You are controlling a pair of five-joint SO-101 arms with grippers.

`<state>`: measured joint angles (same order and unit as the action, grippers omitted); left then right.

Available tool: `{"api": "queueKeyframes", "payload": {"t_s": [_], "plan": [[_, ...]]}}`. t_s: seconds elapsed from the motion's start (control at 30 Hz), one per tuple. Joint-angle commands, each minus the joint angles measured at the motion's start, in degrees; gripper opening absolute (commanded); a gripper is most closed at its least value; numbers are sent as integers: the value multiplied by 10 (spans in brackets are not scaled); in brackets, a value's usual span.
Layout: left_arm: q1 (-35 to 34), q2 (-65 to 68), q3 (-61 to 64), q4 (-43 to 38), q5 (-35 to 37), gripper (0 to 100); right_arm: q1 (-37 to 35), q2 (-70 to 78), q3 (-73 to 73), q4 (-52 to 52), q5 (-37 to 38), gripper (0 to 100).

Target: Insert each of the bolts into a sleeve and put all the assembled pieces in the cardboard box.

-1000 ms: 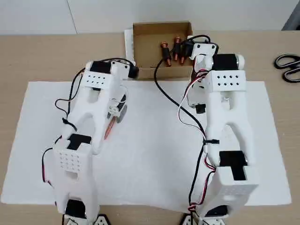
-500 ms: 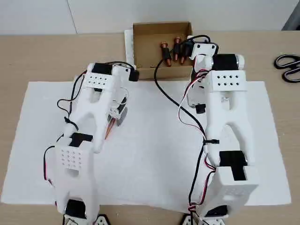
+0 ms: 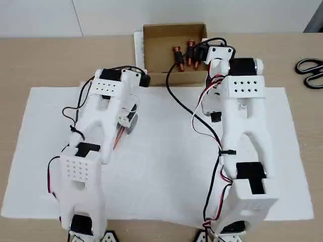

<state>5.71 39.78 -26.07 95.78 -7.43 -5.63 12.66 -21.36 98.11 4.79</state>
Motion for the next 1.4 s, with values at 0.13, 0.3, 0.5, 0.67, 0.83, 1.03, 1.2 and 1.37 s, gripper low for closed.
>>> {"api": "queueKeyframes", "payload": {"t_s": [0.13, 0.3, 0.5, 0.67, 0.83, 1.03, 1.2, 1.37], "plan": [[-1, -5, -20, -28, 3, 119, 5, -32, -3, 2, 4, 5], [0, -7, -20, -21, 3, 118, 5, -32, -3, 1, 4, 5], [0, -5, -3, -28, 3, 32, 5, -31, -3, 1, 4, 5], [1, -8, 38, -50, 3, 6, 5, -31, -3, 1, 4, 5], [18, -11, 42, -38, 4, 6, 4, -31, -3, 1, 4, 5], [46, -61, 30, -3, 4, 6, 3, -31, -3, 1, 3, 5], [42, -142, 30, 9, 4, 6, 4, -32, -3, -10, -10, 7], [43, -210, 30, 30, 4, 6, 2, -36, -3, -22, -37, 7]]}}
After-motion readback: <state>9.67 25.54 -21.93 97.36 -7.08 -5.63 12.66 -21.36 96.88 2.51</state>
